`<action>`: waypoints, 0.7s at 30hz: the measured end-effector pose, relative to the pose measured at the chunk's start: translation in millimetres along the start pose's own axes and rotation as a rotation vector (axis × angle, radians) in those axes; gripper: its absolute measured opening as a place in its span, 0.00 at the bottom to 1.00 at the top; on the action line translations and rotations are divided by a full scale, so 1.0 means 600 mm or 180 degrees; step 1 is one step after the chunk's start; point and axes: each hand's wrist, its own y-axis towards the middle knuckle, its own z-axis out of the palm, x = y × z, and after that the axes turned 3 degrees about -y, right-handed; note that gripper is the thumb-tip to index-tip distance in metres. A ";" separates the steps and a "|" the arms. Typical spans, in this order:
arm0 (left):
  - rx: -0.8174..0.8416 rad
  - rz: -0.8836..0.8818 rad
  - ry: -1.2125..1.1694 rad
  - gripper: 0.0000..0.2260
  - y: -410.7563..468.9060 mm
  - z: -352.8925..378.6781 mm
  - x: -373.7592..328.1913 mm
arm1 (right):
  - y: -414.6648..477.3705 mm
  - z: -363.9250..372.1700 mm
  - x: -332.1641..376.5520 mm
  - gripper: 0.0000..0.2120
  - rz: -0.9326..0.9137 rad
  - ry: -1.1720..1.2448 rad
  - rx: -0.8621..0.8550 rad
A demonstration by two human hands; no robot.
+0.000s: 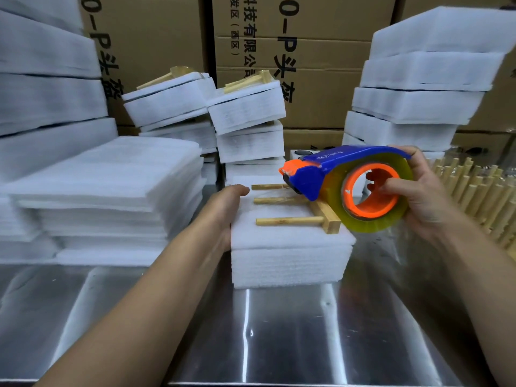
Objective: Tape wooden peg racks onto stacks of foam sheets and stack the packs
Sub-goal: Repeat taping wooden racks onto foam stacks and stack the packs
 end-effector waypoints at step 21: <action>0.0204 0.0224 0.0184 0.10 -0.006 -0.005 -0.010 | 0.001 0.002 -0.012 0.26 0.0006 0.0326 -0.0153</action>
